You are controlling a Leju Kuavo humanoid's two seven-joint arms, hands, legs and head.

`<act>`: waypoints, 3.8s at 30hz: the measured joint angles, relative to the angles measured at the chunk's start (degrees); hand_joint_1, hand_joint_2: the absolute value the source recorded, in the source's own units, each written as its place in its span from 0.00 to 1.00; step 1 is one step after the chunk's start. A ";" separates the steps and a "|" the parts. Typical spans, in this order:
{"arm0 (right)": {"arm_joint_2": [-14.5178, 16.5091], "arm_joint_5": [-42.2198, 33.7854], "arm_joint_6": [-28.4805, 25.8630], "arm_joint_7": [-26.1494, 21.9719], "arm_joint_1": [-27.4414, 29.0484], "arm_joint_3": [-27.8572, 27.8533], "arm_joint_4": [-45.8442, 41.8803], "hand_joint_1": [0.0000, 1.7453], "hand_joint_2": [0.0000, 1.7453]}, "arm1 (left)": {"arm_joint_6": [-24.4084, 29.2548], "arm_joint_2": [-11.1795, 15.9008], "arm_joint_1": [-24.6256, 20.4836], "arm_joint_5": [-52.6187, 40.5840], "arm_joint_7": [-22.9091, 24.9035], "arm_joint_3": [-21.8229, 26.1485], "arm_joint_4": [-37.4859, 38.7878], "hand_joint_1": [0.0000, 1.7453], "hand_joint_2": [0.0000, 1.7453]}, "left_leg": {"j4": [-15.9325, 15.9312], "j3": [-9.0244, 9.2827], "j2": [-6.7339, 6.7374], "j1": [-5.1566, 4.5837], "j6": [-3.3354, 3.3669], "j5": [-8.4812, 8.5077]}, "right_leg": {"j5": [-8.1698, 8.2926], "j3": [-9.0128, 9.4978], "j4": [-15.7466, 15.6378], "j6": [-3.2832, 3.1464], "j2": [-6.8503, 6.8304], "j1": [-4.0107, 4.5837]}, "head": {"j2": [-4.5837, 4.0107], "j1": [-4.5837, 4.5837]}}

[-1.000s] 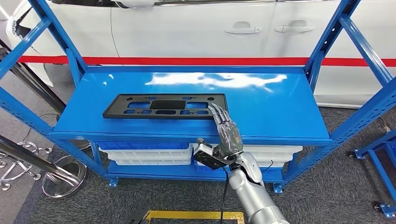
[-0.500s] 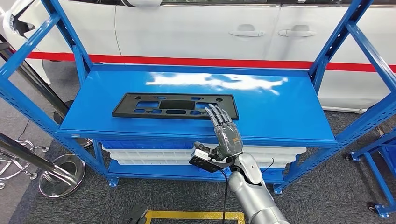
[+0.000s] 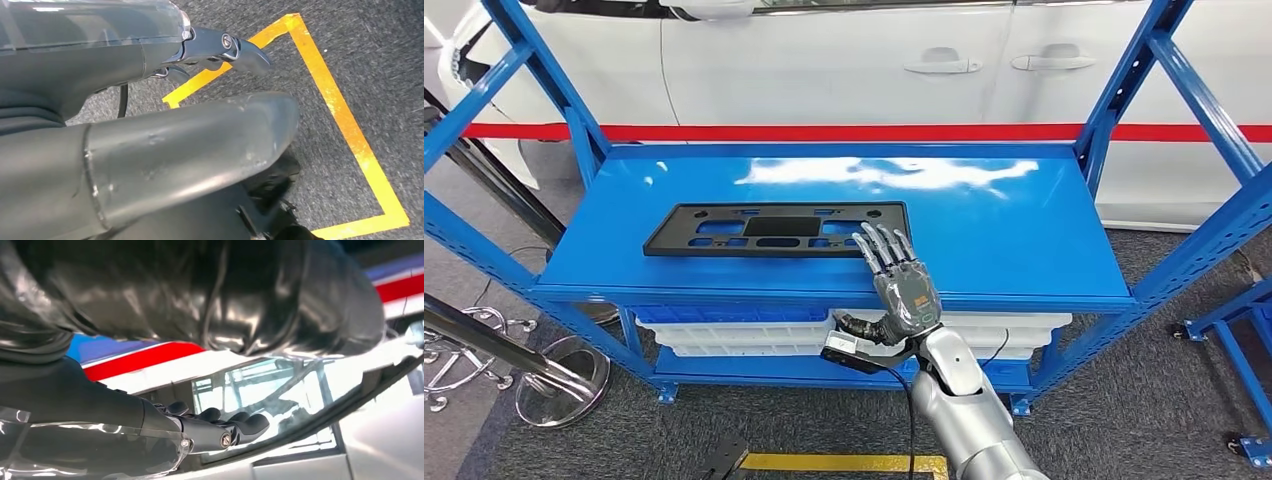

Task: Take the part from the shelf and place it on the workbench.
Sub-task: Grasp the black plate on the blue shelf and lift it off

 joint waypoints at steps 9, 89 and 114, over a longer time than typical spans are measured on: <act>-0.74 9.10 -0.70 5.39 -1.81 1.68 2.82 0.00 0.00 | -0.48 -0.03 -0.37 -0.31 0.03 -0.82 0.00 0.00 0.00 | -17.41 7.95 0.02 -0.64 2.60 8.06 | 0.07 0.13 -0.15 1.53 0.03 0.29 | 0.00 0.01; -2.34 12.71 2.45 17.34 -7.96 4.72 12.26 0.00 0.00 | -1.01 -0.26 -0.82 0.07 -0.03 -1.90 0.00 0.00 0.00 | -8.55 4.82 -0.09 0.11 0.02 2.26 | -0.11 -0.82 0.62 0.50 -0.06 -0.71 | 0.00 -0.01; -2.52 12.74 5.32 21.59 -10.30 8.28 15.63 1.00 0.00 | 0.21 -0.31 -0.99 1.08 0.36 -1.90 0.00 0.00 0.00 | -15.86 6.76 -0.31 -0.29 1.64 7.50 | -0.39 -1.26 1.34 1.99 0.00 -0.29 | 0.00 -0.01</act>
